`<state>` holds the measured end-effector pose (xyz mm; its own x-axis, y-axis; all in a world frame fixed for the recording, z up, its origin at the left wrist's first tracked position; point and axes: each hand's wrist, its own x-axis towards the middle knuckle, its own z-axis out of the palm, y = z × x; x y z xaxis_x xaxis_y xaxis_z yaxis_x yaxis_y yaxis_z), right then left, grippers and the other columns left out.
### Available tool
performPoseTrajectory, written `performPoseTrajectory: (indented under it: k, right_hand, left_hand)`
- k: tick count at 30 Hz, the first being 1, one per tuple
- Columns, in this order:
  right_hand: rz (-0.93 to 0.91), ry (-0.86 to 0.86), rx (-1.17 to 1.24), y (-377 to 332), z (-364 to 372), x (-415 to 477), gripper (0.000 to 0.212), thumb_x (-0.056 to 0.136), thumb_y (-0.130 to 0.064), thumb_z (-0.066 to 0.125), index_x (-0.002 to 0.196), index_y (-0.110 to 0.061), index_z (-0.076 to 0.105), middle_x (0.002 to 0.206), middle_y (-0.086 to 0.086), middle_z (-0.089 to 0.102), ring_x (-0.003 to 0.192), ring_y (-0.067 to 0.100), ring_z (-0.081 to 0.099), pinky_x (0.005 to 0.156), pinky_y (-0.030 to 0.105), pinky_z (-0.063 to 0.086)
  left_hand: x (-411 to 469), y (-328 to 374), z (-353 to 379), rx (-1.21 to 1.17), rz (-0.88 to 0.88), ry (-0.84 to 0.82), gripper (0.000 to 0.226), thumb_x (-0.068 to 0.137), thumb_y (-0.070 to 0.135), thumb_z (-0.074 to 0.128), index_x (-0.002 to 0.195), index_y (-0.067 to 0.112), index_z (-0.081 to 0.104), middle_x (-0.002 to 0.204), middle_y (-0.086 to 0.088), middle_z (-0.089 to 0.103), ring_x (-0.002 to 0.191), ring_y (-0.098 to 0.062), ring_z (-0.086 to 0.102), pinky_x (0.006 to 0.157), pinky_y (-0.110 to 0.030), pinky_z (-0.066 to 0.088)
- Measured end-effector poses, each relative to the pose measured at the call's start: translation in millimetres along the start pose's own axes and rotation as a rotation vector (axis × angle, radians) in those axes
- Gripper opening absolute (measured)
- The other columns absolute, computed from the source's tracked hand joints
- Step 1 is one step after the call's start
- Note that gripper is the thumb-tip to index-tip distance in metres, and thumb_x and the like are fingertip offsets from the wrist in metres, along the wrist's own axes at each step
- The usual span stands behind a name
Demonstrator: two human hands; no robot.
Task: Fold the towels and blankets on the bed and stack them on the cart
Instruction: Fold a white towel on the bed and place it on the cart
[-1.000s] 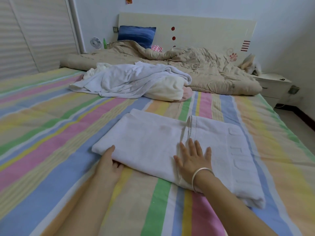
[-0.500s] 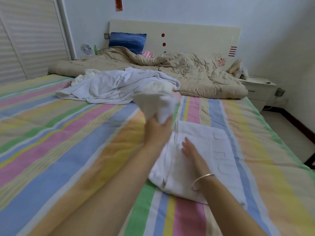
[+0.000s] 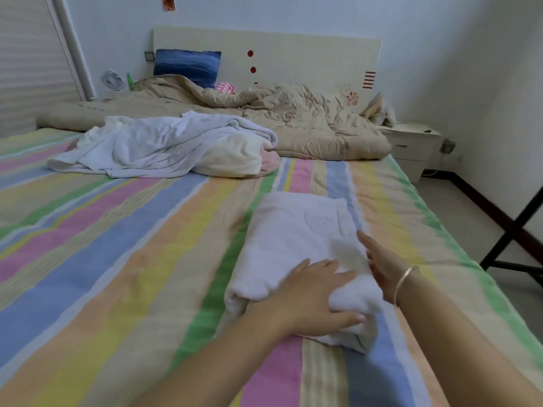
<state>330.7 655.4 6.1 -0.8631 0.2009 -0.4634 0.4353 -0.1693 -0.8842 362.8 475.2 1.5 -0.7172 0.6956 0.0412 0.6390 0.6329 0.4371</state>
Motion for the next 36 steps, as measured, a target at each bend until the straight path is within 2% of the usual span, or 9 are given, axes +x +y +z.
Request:
performPoseTrajectory:
  k: [4,7,9,11,14,19,23,29,36]
  right_hand:
    - [-0.209,0.210,-0.391,-12.8,19.7,9.2,0.025,0.084,-0.021,0.072,0.101,-0.004,0.066,0.085,0.011,0.066,0.075,0.029,0.063,0.079,0.038,0.054]
    - [-0.321,0.233,-0.334,-6.2,18.2,13.1,0.005,0.087,-0.010,0.062,0.085,-0.011,0.066,0.076,0.009,0.062,0.075,0.028,0.059,0.074,0.039,0.052]
    - [-0.331,0.386,-0.670,4.2,10.7,12.2,0.015,0.087,-0.026,0.058,0.076,-0.016,0.057,0.077,0.007,0.059,0.081,0.029,0.057,0.068,0.034,0.044]
    - [-0.233,0.471,-0.900,17.6,-0.8,15.5,0.037,0.085,-0.049,0.058,0.105,-0.018,0.058,0.105,0.008,0.063,0.100,0.032,0.057,0.072,0.033,0.042]
    - [-0.062,0.327,-0.659,22.1,-8.2,17.0,0.082,0.077,-0.061,0.068,0.137,-0.010,0.043,0.131,0.014,0.054,0.107,0.032,0.057,0.077,0.032,0.043]
    - [0.020,0.241,-0.617,15.5,-4.0,5.1,0.068,0.075,-0.057,0.070,0.112,-0.002,0.059,0.100,0.015,0.062,0.068,0.025,0.057,0.052,0.028,0.039]
    - [0.075,0.192,-0.397,19.5,4.9,-13.9,0.074,0.059,-0.050,0.081,0.111,-0.002,0.057,0.102,0.019,0.067,0.087,0.034,0.068,0.080,0.045,0.057]
    - [-0.019,0.209,-0.500,19.5,21.5,-74.2,0.054,0.078,-0.042,0.073,0.104,0.003,0.057,0.078,0.012,0.056,0.061,0.025,0.052,0.058,0.030,0.047]
    - [-0.007,-0.105,-0.171,46.9,86.9,-166.9,0.026,0.082,-0.024,0.075,0.097,-0.007,0.062,0.072,0.011,0.066,0.061,0.021,0.063,0.051,0.026,0.056]
  left_hand:
    - [-7.6,-15.3,-38.6,-0.487,-0.144,0.346,0.029,0.099,0.032,0.048,0.118,0.025,0.069,0.120,0.012,0.066,0.119,-0.005,0.055,0.105,-0.021,0.038]
    - [3.2,-42.8,-58.7,-0.216,-0.339,0.611,0.035,0.100,0.029,0.045,0.134,0.025,0.055,0.136,0.007,0.055,0.128,-0.014,0.048,0.101,-0.021,0.034]
    - [9.4,-58.4,-52.7,-0.082,-0.401,0.450,0.044,0.101,0.034,0.040,0.145,0.026,0.041,0.154,0.004,0.035,0.142,-0.017,0.031,0.115,-0.032,0.026]
    - [8.5,-70.7,-30.2,0.067,-0.445,0.180,0.050,0.103,0.038,0.030,0.151,0.028,0.028,0.163,0.006,0.008,0.150,-0.017,0.007,0.119,-0.046,0.015]
    - [-2.0,-86.3,-11.4,0.058,-0.403,0.129,0.053,0.104,0.040,0.028,0.154,0.028,0.019,0.162,0.012,-0.008,0.149,-0.013,-0.009,0.121,-0.041,0.009]
    - [-48.0,-96.5,-12.8,-0.712,-0.761,0.528,0.069,0.072,0.056,0.072,0.124,0.011,0.059,0.131,-0.007,0.060,0.115,-0.023,0.059,0.097,-0.032,0.047]
    - [-84.3,-84.0,0.2,-0.994,-0.861,0.503,0.088,0.055,0.065,0.081,0.113,0.005,0.056,0.107,-0.010,0.067,0.094,-0.025,0.065,0.079,-0.034,0.054]
    - [-94.0,-74.1,-9.9,-0.976,-0.854,0.621,0.084,0.063,0.022,0.085,0.130,0.014,0.035,0.122,-0.012,0.055,0.097,-0.025,0.059,0.077,-0.036,0.053]
    - [-103.3,-98.3,-96.9,-0.375,-0.503,0.666,0.073,0.087,0.009,0.063,0.147,0.020,0.022,0.142,-0.014,0.039,0.126,-0.032,0.044,0.098,-0.036,0.039]
